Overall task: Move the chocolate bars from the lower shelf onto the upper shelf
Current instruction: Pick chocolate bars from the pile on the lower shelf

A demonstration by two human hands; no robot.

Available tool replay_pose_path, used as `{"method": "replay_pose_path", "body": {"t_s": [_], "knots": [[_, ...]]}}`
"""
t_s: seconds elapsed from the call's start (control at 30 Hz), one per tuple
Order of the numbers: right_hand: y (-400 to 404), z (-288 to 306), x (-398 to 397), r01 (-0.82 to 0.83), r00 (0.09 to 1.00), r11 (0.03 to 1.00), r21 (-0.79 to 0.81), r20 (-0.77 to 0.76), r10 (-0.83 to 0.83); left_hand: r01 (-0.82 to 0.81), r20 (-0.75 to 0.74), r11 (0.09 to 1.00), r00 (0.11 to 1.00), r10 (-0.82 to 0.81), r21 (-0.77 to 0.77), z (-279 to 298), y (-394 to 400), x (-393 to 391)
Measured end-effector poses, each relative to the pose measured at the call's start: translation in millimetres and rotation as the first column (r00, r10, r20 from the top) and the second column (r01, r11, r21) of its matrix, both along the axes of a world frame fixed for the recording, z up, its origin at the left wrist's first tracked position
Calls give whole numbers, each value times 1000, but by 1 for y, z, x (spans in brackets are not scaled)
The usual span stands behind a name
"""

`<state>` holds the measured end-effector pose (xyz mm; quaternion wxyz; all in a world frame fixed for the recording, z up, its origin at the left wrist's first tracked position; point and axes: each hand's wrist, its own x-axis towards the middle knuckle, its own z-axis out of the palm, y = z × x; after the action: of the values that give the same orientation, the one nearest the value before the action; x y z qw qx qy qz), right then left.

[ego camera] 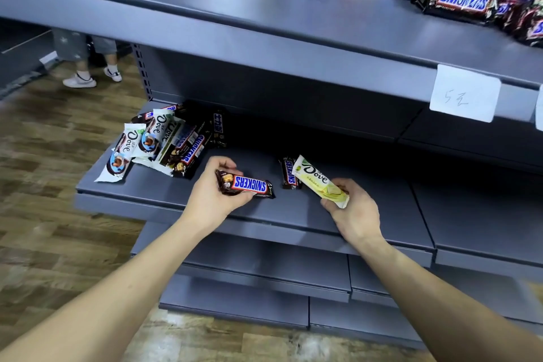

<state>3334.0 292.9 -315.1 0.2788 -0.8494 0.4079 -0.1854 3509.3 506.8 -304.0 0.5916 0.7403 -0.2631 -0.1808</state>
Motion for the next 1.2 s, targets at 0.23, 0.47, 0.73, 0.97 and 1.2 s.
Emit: {"method": "replay_pose_path", "body": {"t_s": [0.23, 0.47, 0.73, 0.97, 1.2], "knots": [[7, -1, 2, -49, 999, 998, 37, 24, 48, -13, 141, 995, 990, 0, 94, -1, 5, -2], [10, -2, 8, -71, 997, 996, 49, 23, 69, -16, 210, 992, 978, -10, 122, -1, 5, -1], [8, -3, 8, -74, 997, 996, 40, 25, 73, -119, 513, 927, 854, -88, 356, -7, -1, 1], [5, -4, 4, -75, 997, 996, 44, 21, 74, -128, 418, 818, 896, -146, 561, 1, -18, -15], [2, -2, 0, -69, 998, 996, 58, 17, 68, 2, 263, 890, 955, -137, 456, 0, -35, -24]]}}
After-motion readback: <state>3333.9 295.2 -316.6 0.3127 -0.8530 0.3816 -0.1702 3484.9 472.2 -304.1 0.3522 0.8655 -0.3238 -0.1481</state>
